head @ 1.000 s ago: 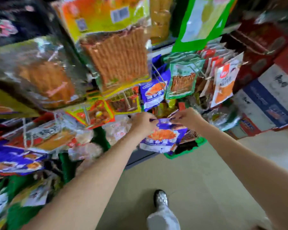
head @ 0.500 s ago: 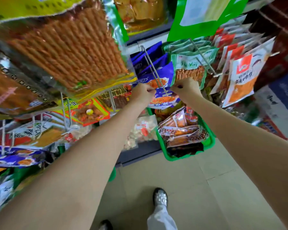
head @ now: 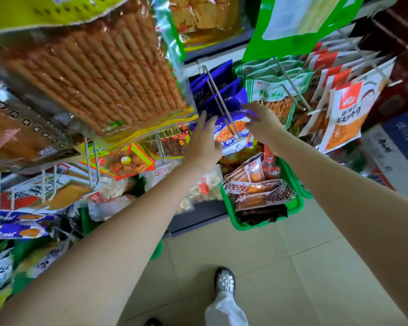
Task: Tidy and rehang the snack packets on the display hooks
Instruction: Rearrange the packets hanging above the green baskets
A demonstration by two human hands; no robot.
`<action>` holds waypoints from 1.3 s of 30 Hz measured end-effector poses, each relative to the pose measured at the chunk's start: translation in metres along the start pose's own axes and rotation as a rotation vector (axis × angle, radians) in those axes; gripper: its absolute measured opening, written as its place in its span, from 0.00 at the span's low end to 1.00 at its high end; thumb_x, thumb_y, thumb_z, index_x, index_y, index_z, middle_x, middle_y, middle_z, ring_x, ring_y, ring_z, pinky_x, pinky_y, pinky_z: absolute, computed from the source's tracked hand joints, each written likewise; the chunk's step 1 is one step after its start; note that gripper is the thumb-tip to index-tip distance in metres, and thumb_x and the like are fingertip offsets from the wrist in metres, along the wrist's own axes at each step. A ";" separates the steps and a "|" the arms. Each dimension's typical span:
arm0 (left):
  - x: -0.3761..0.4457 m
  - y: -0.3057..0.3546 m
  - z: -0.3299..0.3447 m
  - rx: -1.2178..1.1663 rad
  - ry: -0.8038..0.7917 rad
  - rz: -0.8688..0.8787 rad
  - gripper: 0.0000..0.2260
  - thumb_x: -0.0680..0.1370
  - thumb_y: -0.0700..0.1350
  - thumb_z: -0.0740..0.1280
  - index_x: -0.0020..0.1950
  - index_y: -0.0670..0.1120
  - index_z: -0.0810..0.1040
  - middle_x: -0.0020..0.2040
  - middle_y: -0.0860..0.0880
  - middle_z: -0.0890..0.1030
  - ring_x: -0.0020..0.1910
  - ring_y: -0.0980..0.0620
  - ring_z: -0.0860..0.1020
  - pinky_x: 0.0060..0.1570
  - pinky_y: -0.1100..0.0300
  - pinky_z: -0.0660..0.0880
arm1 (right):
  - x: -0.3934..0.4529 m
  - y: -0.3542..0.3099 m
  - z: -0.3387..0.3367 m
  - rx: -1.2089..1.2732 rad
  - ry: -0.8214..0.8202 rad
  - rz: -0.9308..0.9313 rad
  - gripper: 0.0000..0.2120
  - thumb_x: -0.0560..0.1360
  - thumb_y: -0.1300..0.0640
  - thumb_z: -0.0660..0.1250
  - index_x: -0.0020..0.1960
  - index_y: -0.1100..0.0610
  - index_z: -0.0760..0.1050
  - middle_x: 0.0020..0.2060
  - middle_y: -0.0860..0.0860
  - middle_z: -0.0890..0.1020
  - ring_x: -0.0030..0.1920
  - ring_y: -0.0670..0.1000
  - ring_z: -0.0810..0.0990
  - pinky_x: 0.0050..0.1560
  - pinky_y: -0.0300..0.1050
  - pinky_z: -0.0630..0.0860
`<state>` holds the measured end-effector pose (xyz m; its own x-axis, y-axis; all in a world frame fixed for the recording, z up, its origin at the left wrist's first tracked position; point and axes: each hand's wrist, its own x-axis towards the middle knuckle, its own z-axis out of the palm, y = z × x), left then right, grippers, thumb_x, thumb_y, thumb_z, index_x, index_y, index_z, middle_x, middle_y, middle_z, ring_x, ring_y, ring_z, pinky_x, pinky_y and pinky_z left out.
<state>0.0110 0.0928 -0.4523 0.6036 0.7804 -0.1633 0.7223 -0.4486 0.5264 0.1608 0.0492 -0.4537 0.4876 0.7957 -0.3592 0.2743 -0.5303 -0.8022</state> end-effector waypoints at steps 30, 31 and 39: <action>-0.369 -0.439 -0.256 0.089 0.254 -0.265 0.16 0.74 0.34 0.60 0.61 0.40 0.71 0.62 0.41 0.68 0.61 0.43 0.72 0.58 0.55 0.70 | -0.217 -0.248 0.522 -0.728 -0.547 -0.484 0.24 0.74 0.63 0.60 0.70 0.61 0.64 0.74 0.53 0.56 0.70 0.60 0.63 0.68 0.54 0.65; -0.372 -0.446 -0.256 0.075 0.255 -0.268 0.15 0.75 0.35 0.60 0.62 0.41 0.70 0.63 0.43 0.67 0.62 0.45 0.72 0.56 0.57 0.69 | -0.212 -0.250 0.531 -0.712 -0.563 -0.436 0.27 0.74 0.63 0.61 0.72 0.60 0.60 0.74 0.53 0.57 0.70 0.60 0.65 0.67 0.53 0.66; -0.390 -0.469 -0.266 0.068 0.233 -0.266 0.12 0.77 0.37 0.60 0.60 0.43 0.69 0.63 0.45 0.66 0.40 0.46 0.79 0.40 0.50 0.76 | -0.217 -0.270 0.576 -0.813 -0.537 -0.513 0.16 0.77 0.62 0.58 0.63 0.64 0.73 0.60 0.63 0.76 0.61 0.59 0.74 0.58 0.46 0.70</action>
<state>-0.6529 0.1144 -0.4132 0.3039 0.9486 -0.0885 0.8693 -0.2381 0.4331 -0.4962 0.1883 -0.4339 -0.2104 0.8956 -0.3920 0.9010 0.0221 -0.4332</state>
